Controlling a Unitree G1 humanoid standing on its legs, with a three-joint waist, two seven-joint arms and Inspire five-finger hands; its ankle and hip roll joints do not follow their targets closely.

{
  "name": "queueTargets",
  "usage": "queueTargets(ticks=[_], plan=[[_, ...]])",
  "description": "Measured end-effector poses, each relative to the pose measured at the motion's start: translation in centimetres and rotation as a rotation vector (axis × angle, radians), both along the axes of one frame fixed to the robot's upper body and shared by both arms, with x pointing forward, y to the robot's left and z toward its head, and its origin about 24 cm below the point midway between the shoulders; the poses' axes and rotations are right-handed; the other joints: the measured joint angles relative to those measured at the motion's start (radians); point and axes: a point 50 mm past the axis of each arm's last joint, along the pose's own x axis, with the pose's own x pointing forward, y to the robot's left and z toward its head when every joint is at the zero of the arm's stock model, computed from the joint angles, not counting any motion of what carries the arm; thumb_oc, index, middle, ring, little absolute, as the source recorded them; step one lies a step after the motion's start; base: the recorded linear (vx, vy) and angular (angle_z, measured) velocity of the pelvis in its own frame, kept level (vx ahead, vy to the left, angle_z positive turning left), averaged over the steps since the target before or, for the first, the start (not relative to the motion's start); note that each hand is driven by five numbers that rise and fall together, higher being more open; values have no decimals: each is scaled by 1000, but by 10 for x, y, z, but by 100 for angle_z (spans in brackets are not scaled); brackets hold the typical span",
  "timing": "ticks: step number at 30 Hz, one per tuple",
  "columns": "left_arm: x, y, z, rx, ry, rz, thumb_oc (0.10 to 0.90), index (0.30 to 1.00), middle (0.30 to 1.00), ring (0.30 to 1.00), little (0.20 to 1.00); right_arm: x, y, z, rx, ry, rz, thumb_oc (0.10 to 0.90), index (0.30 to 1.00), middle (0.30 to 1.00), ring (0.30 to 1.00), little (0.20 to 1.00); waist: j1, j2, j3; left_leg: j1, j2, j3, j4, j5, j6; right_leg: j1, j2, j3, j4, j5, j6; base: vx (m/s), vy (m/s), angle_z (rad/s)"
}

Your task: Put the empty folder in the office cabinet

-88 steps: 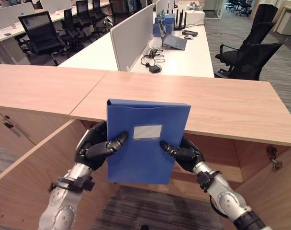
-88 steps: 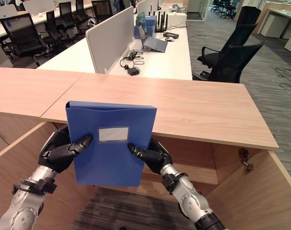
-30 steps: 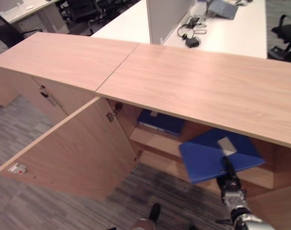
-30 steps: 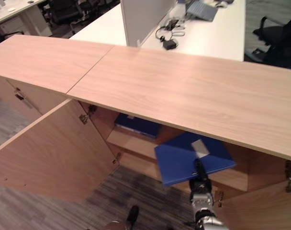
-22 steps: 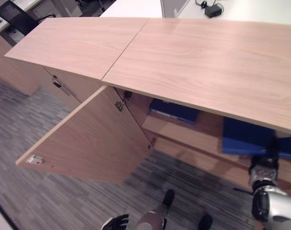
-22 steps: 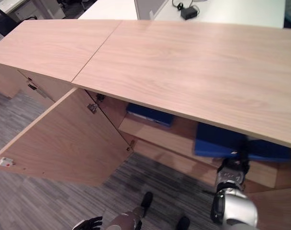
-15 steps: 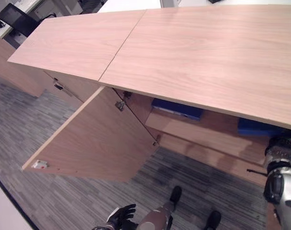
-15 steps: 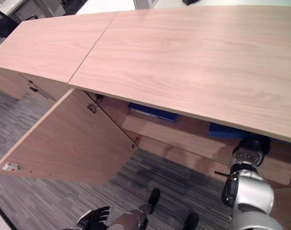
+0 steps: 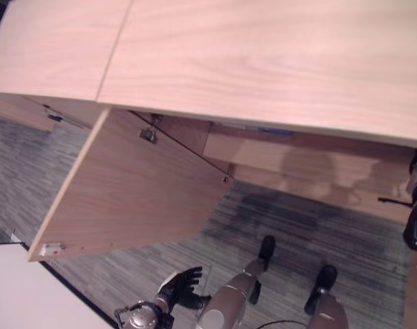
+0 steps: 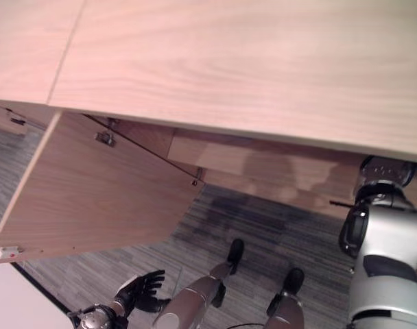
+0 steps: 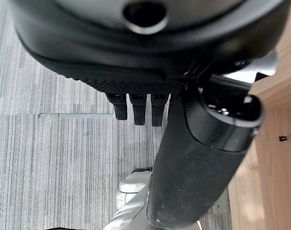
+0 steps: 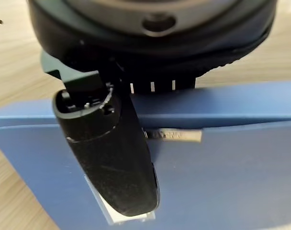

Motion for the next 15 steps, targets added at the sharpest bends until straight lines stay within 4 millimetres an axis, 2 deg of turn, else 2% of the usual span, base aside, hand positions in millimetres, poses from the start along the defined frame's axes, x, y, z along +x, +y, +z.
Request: queueTargets(ticks=[1, 5, 6, 7, 8, 10, 11, 14, 15], plan=[[2, 0, 1, 1, -8, 1, 800, 900, 900, 900, 900, 0, -1, 5, -10, -7, -1, 400, 300, 300, 300, 300, 2, 0, 1, -18, -3, 0, 12, -8, 12, -29, -4, 7, 35, -13, -4, 87, -56, 18], [4, 1, 2, -14, -12, 23, 800, 900, 900, 900, 900, -1, -3, 20, -52, -10, 4, 400, 300, 300, 300, 300, -3, -11, 10, -84, -20, -4, 79, -26, 21, -109, -31, 17, 139, -56, -25, 78, -29, 16], [4, 2, 2, -17, -7, 26, 800, 900, 900, 900, 900, 1, -2, 25, -69, -7, 13, 504, 455, 455, 455, 455, -1, -13, 11, -105, -20, -3, 97, -36, 18, -134, -32, 23, 167, -70, -28, 135, -20, 10], [3, 2, 2, -16, -6, 25, 800, 900, 900, 900, 900, 2, 0, 29, -77, -11, 19, 778, 867, 867, 867, 867, -2, -16, 13, -120, -21, 0, 110, -47, 13, -154, -36, 30, 186, -79, -29, 106, -9, 0], [2, 3, 1, -15, -3, 28, 800, 900, 900, 900, 900, 4, 2, 36, -104, -8, 31, 800, 900, 900, 900, 900, -3, -16, 13, -138, -20, 1, 121, -52, 14, -175, -38, 32, 199, -81, -34, 109, 4, -2], [-1, 3, 0, -13, 9, 28, 800, 900, 900, 900, 900, 6, 4, 44, -139, -4, 45, 800, 900, 900, 900, 900, -10, -16, 13, -171, -14, 3, 135, -57, 10, -209, -34, 33, 212, -87, -50, 116, 12, -1], [-1, 3, 0, -13, 9, 28, 800, 900, 900, 900, 900, 6, 4, 45, -140, -4, 45, 800, 900, 900, 900, 900, -10, -16, 13, -172, -14, 3, 135, -57, 10, -209, -34, 33, 212, -87, -50, 56, 7, 2], [-3, 1, -1, -14, 13, 20, 800, 900, 900, 900, 900, 9, 9, 60, -160, -17, 56, 800, 900, 900, 900, 900, -30, -17, 13, -199, -12, 5, 133, -59, 8, -240, -25, 40, 216, -80, -57, 62, 24, -4], [-2, 2, 0, -9, 4, 40, 800, 900, 900, 900, 900, 11, 14, 68, -131, -13, 57, 800, 900, 900, 900, 900, -34, -16, 12, -204, -8, 7, 128, -44, 7, -247, -19, 44, 206, -62, -57, 26, 38, -9]])
